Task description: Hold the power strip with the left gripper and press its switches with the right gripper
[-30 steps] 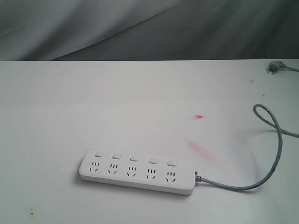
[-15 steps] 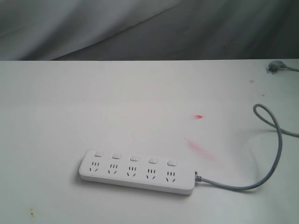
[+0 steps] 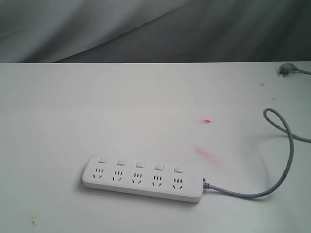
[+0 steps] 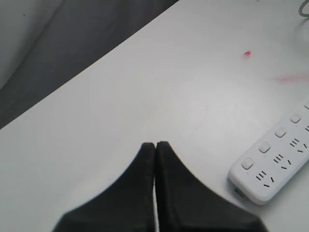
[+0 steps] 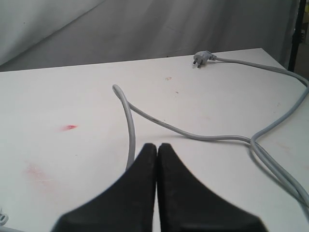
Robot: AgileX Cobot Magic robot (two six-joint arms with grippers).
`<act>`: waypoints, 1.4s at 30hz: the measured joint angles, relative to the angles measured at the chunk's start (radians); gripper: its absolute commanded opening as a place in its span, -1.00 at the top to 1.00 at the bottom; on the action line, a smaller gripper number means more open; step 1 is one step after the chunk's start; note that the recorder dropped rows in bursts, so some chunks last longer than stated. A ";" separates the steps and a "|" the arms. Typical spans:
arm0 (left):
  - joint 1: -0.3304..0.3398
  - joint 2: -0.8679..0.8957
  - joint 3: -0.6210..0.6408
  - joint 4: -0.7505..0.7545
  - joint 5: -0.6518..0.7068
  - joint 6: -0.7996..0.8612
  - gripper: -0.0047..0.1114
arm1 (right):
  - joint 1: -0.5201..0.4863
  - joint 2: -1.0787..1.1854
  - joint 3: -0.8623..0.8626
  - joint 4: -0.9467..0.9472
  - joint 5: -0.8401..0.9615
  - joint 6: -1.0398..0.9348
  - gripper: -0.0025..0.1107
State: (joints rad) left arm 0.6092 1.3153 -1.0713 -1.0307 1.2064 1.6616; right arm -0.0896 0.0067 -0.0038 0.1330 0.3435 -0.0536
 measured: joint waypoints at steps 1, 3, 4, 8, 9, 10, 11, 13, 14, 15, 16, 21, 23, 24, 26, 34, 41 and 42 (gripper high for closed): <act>0.000 0.000 0.000 0.003 0.002 -0.009 0.89 | 0.000 0.000 0.000 0.000 0.000 0.000 0.96; 0.000 0.000 0.000 0.007 0.002 -0.023 0.89 | 0.000 0.000 0.000 0.000 0.000 0.000 0.96; 0.000 0.000 0.000 0.009 0.002 -0.025 0.89 | 0.000 0.000 0.000 0.000 0.000 0.000 0.96; 0.000 0.000 0.000 0.009 0.006 -0.028 0.89 | 0.000 0.000 0.000 0.000 0.000 0.000 0.96; 0.000 0.000 0.000 0.009 0.006 -0.028 0.89 | 0.000 0.000 0.000 0.000 0.000 0.000 0.96; 0.000 0.000 0.000 0.009 0.006 -0.028 0.89 | 0.000 0.000 0.000 0.000 0.000 0.000 0.96; 0.000 0.000 0.000 0.009 0.006 -0.028 0.89 | 0.000 0.000 0.000 0.000 0.000 0.000 0.96; 0.000 0.000 0.000 0.009 0.006 -0.028 0.89 | 0.000 0.000 0.000 0.000 0.000 0.000 0.96; 0.000 0.000 0.000 0.006 0.006 -0.028 0.89 | 0.000 0.000 0.000 0.000 0.000 0.000 0.96; 0.000 0.000 0.000 -0.006 0.007 -0.028 0.89 | 0.000 0.000 0.000 0.000 0.000 0.000 0.96; 0.000 0.002 0.000 -0.020 0.007 -0.008 0.89 | 0.000 0.000 0.000 0.000 0.000 0.000 0.96; -0.028 0.071 -0.002 -0.088 0.014 0.242 0.89 | 0.000 0.000 0.000 0.000 0.000 0.000 0.96; -0.051 0.126 -0.002 -0.084 0.016 0.333 0.86 | 0.000 0.000 0.000 0.000 0.000 0.000 0.96; -0.066 0.159 -0.002 -0.071 0.014 0.367 0.70 | 0.000 0.000 0.000 0.000 0.000 0.000 0.96; -0.120 0.254 -0.014 0.025 0.014 0.411 0.45 | 0.000 0.000 0.000 0.000 0.000 0.000 0.96; -0.269 0.477 -0.081 0.243 0.013 0.423 -0.51 | 0.000 0.000 0.000 0.000 0.000 0.000 0.96; -0.387 0.668 -0.159 0.284 0.011 0.425 -0.51 | 0.000 0.000 0.000 0.000 0.000 0.000 0.96; -0.404 0.685 -0.172 0.294 0.011 0.425 -0.51 | 0.000 0.000 0.000 0.000 0.000 0.000 0.96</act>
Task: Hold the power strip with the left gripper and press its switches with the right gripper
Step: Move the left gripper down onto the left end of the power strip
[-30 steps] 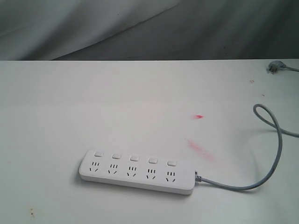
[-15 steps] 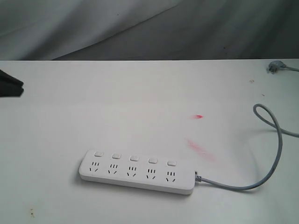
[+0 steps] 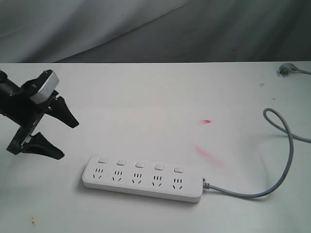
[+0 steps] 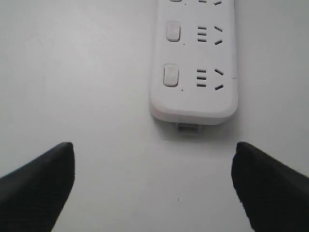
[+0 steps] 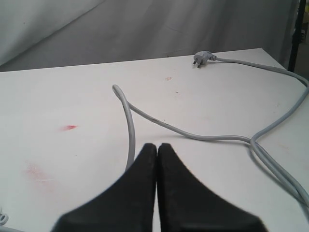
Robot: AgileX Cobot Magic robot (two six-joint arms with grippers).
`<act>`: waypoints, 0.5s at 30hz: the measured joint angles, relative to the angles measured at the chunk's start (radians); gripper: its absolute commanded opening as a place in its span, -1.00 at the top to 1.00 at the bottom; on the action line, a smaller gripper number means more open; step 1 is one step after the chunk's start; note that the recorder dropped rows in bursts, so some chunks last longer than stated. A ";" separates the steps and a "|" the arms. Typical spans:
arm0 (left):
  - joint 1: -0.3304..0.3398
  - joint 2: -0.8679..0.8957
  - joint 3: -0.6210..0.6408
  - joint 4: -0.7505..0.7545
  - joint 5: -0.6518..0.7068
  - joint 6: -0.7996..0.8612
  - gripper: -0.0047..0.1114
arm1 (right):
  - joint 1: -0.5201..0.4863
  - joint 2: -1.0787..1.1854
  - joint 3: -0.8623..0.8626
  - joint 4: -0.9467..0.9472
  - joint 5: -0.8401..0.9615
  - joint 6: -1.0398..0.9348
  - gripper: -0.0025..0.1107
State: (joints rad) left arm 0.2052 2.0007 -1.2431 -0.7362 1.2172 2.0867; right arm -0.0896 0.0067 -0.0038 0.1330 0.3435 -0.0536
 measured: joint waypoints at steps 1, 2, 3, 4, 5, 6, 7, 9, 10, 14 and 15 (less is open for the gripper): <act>-0.024 0.019 -0.008 0.018 -0.001 0.000 -0.51 | 0.000 0.000 0.000 0.000 0.000 0.000 0.96; -0.035 0.024 -0.010 0.028 -0.001 0.000 -0.51 | 0.000 0.000 0.000 0.000 0.000 0.000 0.96; -0.058 0.031 -0.012 0.057 -0.001 0.000 -0.51 | 0.000 0.000 0.000 0.000 0.000 0.000 0.96; -0.068 0.032 -0.012 0.064 -0.001 0.000 -0.51 | 0.000 0.000 0.000 0.000 0.000 0.000 0.96; -0.083 0.032 -0.012 0.067 -0.001 0.000 -0.51 | 0.000 0.000 0.000 0.000 0.000 0.000 0.96; -0.088 0.032 -0.012 0.067 -0.001 0.000 -0.51 | 0.000 0.000 0.000 0.000 0.000 0.000 0.96; -0.099 0.032 -0.012 0.067 -0.001 0.000 -0.51 | 0.000 0.000 0.000 0.000 0.000 0.000 0.96; -0.111 0.034 -0.012 0.064 -0.001 0.000 -0.51 | 0.000 0.000 0.000 0.000 0.000 0.000 0.96; -0.112 0.036 -0.012 0.060 -0.001 0.000 -0.51 | 0.000 0.000 0.000 0.000 0.000 0.000 0.96; -0.129 0.076 -0.012 0.052 -0.001 0.000 -0.51 | 0.000 0.000 0.000 0.000 0.000 0.000 0.96; -0.131 0.081 -0.012 0.052 -0.001 0.000 -0.51 | 0.000 0.000 0.000 0.000 0.000 0.000 0.96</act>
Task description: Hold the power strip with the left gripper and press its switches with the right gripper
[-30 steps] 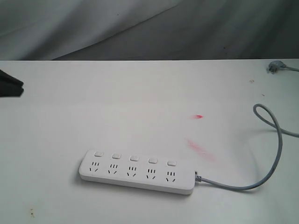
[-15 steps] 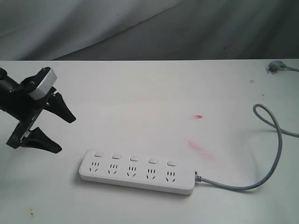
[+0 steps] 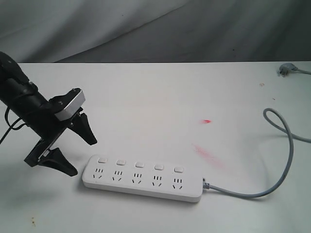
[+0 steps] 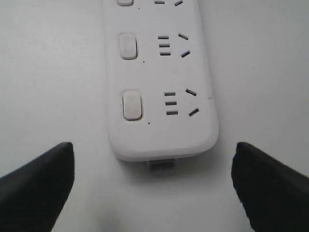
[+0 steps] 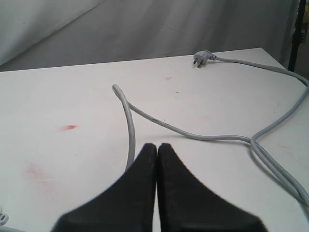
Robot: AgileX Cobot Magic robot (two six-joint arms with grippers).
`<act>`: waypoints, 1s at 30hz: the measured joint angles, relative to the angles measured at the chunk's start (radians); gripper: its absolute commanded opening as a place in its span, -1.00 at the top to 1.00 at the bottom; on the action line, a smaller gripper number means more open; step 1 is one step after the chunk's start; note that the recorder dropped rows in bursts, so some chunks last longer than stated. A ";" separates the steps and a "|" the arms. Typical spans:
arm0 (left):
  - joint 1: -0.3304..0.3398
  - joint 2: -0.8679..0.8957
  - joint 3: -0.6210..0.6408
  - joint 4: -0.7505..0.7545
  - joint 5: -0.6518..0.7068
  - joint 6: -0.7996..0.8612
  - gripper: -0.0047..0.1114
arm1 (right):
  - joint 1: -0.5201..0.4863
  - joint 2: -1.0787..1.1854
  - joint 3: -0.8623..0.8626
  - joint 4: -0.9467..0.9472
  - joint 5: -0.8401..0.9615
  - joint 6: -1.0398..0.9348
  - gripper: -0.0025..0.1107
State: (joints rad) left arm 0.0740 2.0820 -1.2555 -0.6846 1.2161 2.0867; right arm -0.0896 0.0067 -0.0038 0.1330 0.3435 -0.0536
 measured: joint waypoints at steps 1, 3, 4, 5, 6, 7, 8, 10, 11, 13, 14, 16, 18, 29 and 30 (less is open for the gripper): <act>-0.002 0.004 0.000 0.000 0.000 0.000 -0.51 | 0.000 0.000 0.000 0.000 0.000 0.000 0.96; -0.004 0.004 0.000 -0.004 0.000 0.000 -0.51 | 0.000 0.000 0.000 0.000 0.000 0.000 0.96; -0.004 0.004 0.000 -0.006 0.000 0.000 -0.51 | 0.000 0.000 0.000 0.000 0.000 0.000 0.96; -0.008 0.005 0.000 -0.008 0.000 0.000 -0.51 | 0.000 0.000 0.000 0.000 0.000 0.000 0.96; -0.011 0.009 -0.002 -0.017 0.000 0.000 -0.51 | 0.000 0.000 0.000 0.000 0.000 0.000 0.96; -0.017 0.012 -0.002 -0.022 0.000 0.000 -0.51 | 0.000 0.000 0.000 0.000 0.000 0.000 0.96; -0.027 0.019 -0.002 -0.031 0.000 0.002 -0.51 | 0.000 0.000 0.000 0.000 0.000 0.000 0.96; -0.039 0.025 -0.002 -0.036 0.000 0.002 -0.51 | 0.000 0.000 0.000 0.000 0.000 0.000 0.96; -0.043 0.024 0.003 -0.038 0.000 0.002 -0.51 | 0.000 0.000 0.000 0.000 0.000 0.000 0.96; -0.048 0.027 0.011 -0.040 0.000 0.002 -0.51 | 0.000 0.000 0.000 0.000 0.000 0.000 0.96; -0.048 0.027 0.017 -0.040 0.000 0.002 -0.51 | 0.000 0.000 0.000 0.000 0.000 0.000 0.96; -0.048 0.029 0.029 -0.040 0.000 0.002 -0.51 | 0.000 0.000 0.000 0.000 0.000 0.000 0.96; -0.048 0.031 0.037 -0.040 0.000 0.002 -0.51 | 0.000 0.000 0.000 0.000 0.000 0.000 0.96; -0.048 0.051 0.038 -0.040 -0.002 0.002 -0.50 | 0.000 0.000 0.000 0.000 0.000 0.000 0.96; -0.048 0.051 0.038 -0.040 -0.002 0.002 -0.47 | 0.000 0.000 0.000 0.000 0.000 0.000 0.96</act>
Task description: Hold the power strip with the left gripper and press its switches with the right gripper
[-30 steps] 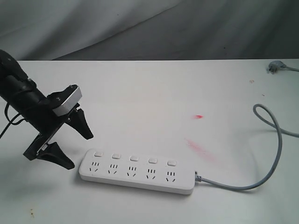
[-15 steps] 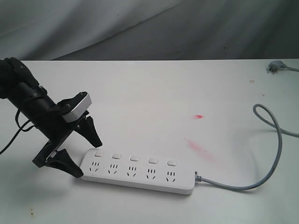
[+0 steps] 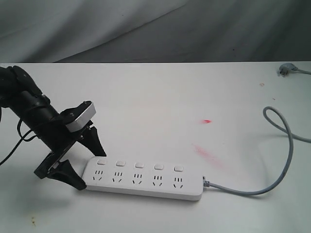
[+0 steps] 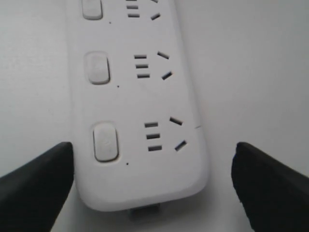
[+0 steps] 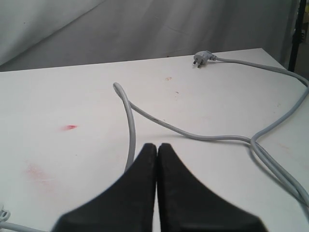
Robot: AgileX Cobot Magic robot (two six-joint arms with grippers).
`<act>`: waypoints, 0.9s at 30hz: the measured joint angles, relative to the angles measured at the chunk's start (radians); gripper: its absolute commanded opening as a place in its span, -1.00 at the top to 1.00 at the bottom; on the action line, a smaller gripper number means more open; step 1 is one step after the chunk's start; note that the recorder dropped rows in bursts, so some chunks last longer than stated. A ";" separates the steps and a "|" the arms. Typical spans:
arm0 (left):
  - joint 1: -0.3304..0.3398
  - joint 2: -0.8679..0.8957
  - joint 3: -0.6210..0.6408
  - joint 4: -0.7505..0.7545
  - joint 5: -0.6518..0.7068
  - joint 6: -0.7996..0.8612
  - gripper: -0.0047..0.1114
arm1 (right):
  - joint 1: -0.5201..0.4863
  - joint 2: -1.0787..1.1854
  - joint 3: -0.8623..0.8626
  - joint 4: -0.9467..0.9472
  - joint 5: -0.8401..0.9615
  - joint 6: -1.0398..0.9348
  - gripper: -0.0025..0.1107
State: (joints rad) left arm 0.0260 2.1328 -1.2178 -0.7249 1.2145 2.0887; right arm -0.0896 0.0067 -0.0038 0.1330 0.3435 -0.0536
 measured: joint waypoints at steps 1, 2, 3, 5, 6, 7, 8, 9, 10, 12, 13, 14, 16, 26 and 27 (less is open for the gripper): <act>0.000 0.000 0.000 -0.002 0.000 0.000 -0.43 | 0.000 0.000 0.000 0.000 0.000 0.000 0.96; 0.000 0.000 0.000 -0.004 0.000 0.000 -0.37 | 0.000 0.000 0.000 0.000 0.000 0.000 0.96; 0.000 0.004 0.000 -0.006 0.000 0.000 -0.31 | 0.000 0.000 0.000 0.000 0.000 0.000 0.96; 0.000 0.015 0.000 -0.010 0.000 0.000 -0.21 | 0.000 0.000 0.000 0.000 0.000 0.000 0.96; 0.000 0.018 0.000 -0.013 0.000 0.000 -0.17 | 0.000 0.000 0.000 0.000 0.000 0.000 0.96; 0.000 0.018 0.000 -0.015 0.000 0.000 -0.14 | 0.000 0.000 0.000 0.000 0.000 0.000 0.96; 0.000 0.018 0.000 -0.015 0.000 0.000 -0.13 | 0.000 0.000 0.000 0.000 0.000 0.000 0.96; 0.000 0.019 0.000 -0.015 0.000 0.000 -0.13 | 0.000 0.000 0.000 0.000 0.000 0.000 0.96; 0.000 0.019 0.000 -0.015 0.000 0.000 -0.13 | 0.000 0.000 0.000 0.000 0.000 0.000 0.96; 0.000 0.022 0.000 -0.018 0.000 0.000 -0.13 | 0.000 0.000 0.000 0.000 0.000 0.000 0.96; 0.000 0.022 0.000 -0.019 -0.002 0.000 -0.13 | 0.000 0.000 0.000 0.000 0.000 0.000 0.96; 0.000 0.022 0.000 -0.024 -0.002 0.000 -0.13 | 0.000 0.000 0.000 0.000 0.000 0.000 0.96; 0.000 0.024 0.000 -0.032 -0.005 0.000 -0.13 | 0.000 0.000 0.000 0.000 0.000 0.000 0.96; 0.000 0.028 0.000 -0.049 -0.018 0.000 -0.13 | 0.000 0.000 0.000 0.000 0.000 0.000 0.96; 0.000 0.028 0.000 -0.049 -0.018 0.000 -0.13 | 0.000 0.000 0.000 0.000 0.000 0.000 0.96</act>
State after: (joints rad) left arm 0.0260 2.1611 -1.2178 -0.7744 1.1966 2.0887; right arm -0.0896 0.0067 -0.0038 0.1330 0.3435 -0.0536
